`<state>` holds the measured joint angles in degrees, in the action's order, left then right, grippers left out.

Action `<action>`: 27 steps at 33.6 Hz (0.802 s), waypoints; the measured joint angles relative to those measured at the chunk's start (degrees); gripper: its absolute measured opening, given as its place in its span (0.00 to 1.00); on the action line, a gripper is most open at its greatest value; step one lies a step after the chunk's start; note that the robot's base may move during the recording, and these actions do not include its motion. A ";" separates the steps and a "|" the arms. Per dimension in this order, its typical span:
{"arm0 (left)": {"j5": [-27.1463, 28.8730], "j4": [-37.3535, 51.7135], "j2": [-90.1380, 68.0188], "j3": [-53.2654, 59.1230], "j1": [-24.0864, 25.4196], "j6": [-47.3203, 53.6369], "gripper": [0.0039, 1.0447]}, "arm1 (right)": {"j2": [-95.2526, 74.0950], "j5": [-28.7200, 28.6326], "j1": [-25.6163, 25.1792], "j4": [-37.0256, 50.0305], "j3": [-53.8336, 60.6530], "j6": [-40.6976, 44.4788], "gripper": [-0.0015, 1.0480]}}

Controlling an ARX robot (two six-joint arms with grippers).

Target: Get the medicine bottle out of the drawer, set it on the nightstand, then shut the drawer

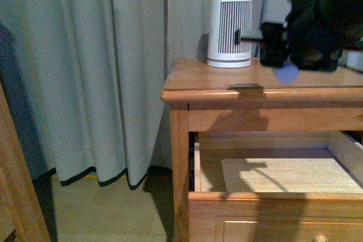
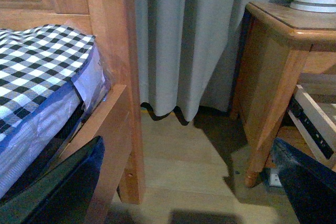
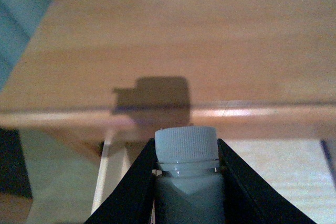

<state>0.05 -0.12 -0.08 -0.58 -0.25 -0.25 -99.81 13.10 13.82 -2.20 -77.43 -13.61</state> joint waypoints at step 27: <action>0.00 0.00 0.00 0.00 0.00 0.00 0.94 | -27.04 6.62 -14.32 -8.74 -33.83 3.82 0.28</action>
<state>0.05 -0.12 -0.08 -0.58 -0.25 -0.25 -126.85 19.73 -0.49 -10.94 -111.26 -9.78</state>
